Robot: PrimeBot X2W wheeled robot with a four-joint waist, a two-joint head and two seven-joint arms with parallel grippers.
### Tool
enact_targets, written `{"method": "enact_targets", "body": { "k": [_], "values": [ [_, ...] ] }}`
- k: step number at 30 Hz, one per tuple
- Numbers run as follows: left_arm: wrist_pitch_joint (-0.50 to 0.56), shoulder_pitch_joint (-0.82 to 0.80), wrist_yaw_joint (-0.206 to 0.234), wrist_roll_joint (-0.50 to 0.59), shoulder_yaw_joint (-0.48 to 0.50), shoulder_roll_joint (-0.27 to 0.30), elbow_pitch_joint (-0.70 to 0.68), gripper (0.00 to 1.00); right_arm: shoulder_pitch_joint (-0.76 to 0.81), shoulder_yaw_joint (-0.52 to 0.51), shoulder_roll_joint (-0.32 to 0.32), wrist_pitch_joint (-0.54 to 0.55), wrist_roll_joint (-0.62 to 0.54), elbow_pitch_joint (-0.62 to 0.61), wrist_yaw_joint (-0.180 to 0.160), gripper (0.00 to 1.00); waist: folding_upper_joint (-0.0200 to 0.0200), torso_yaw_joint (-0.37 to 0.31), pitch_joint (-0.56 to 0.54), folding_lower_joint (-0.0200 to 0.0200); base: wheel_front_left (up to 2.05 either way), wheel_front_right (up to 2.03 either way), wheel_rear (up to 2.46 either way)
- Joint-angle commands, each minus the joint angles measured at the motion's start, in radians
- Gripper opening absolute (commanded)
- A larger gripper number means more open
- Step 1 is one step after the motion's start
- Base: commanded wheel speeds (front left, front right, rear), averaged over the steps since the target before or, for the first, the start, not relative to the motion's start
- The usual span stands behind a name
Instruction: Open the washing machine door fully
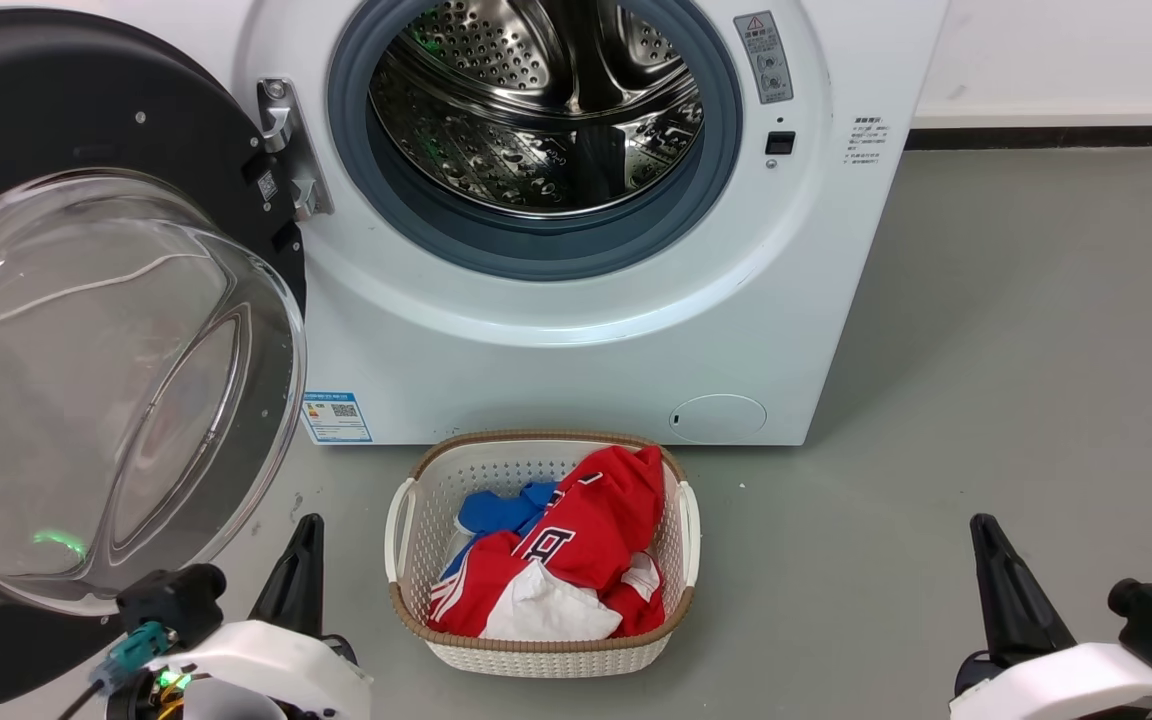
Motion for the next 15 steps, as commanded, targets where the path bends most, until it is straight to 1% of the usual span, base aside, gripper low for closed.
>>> {"method": "enact_targets", "body": {
  "k": [1, 15],
  "values": [
    [0.005, -0.030, -0.010, -0.030, 0.017, 0.002, -0.010, 0.00, -0.030, -0.001, -0.009, 0.003, 0.042, -0.008, 0.000, 0.00, -0.0001, 0.000, 0.000, 0.0000, 0.00, 0.00, 0.00],
    [0.047, -0.045, -0.054, -0.219, 0.077, -0.039, 0.019, 0.00, -0.062, -0.003, -0.017, 0.029, 0.289, 0.029, 0.000, 0.00, -0.0001, 0.001, 0.000, 0.0000, 0.00, 0.00, 0.00]
  ]
}}
